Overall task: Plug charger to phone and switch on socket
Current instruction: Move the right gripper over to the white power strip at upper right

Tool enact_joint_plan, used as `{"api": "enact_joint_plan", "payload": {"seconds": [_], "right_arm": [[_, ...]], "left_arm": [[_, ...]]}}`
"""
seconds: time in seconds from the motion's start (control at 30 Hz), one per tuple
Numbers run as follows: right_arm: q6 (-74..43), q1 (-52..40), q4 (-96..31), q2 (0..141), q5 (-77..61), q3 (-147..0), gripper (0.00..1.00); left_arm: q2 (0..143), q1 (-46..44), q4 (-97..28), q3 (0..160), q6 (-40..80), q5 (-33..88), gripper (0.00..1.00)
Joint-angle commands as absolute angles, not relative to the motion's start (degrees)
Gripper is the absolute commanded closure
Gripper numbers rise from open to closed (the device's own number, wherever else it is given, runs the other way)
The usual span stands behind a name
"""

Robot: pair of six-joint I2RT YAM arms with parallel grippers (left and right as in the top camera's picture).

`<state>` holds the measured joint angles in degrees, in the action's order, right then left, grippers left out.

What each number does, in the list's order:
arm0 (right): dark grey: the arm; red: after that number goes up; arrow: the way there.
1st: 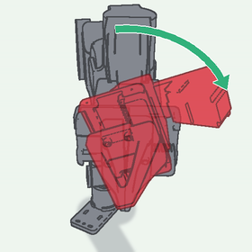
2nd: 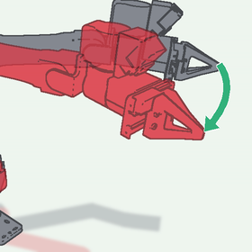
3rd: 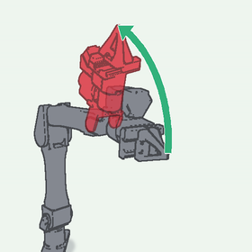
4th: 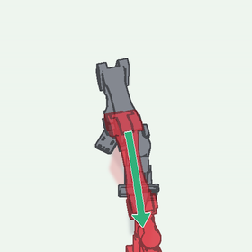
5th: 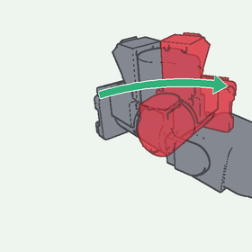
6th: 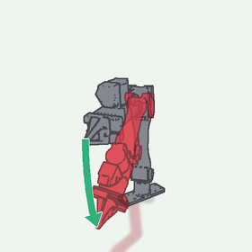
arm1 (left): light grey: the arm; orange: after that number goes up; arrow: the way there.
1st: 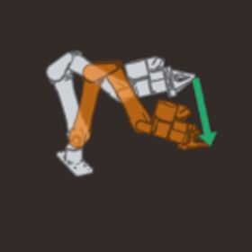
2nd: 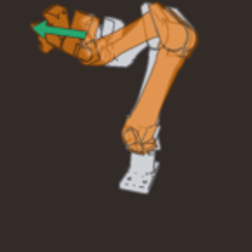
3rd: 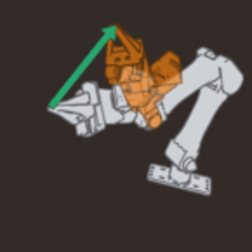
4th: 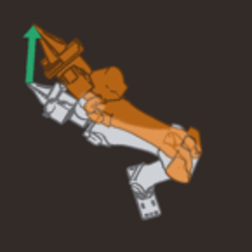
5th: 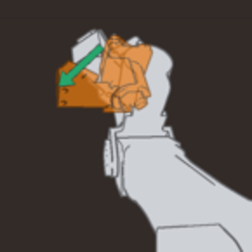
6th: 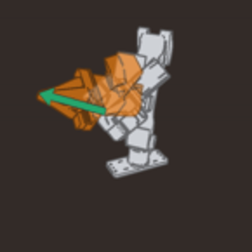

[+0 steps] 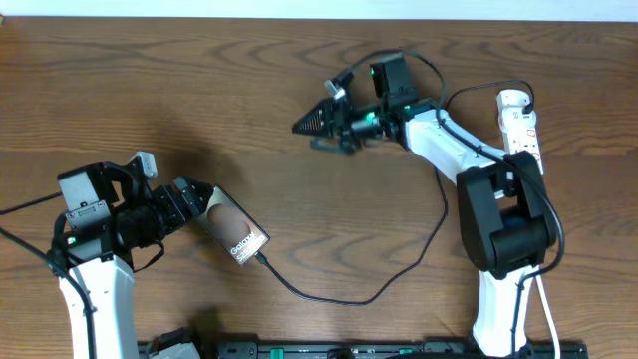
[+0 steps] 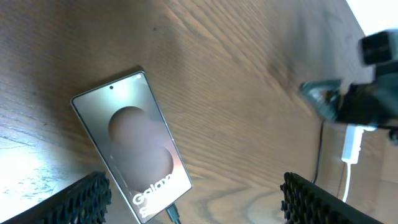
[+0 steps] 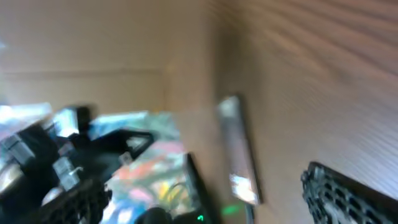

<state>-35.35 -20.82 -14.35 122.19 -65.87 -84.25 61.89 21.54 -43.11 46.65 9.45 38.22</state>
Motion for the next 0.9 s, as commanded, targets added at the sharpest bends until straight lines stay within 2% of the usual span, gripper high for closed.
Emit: {"api": "enact_joint_plan", "payload": {"seconds": [0.0,0.13,0.37,0.6,0.87], "right_arm": [[-20.2,-20.9,-26.3,115.6,-51.0,-85.9,0.01],[-15.3,-20.4,-42.0,106.6,-32.7,-88.2,0.01],[-15.5,-18.2,-51.9,91.7,-13.3,-88.6,0.01],[-15.8,-11.7,-57.2,81.3,-5.3,-88.6,0.01],[-13.2,2.5,-64.1,77.3,-4.9,-88.6,0.01]], "left_arm": [[61.5,21.5,-43.2,48.1,10.3,40.5,0.14],[61.5,21.5,-42.8,48.1,10.4,40.5,0.14],[61.5,21.5,-42.5,48.0,10.3,41.2,0.14],[61.5,21.5,-42.2,48.0,10.3,41.6,0.14],[61.5,21.5,-42.2,48.0,10.3,41.6,0.14]]}}
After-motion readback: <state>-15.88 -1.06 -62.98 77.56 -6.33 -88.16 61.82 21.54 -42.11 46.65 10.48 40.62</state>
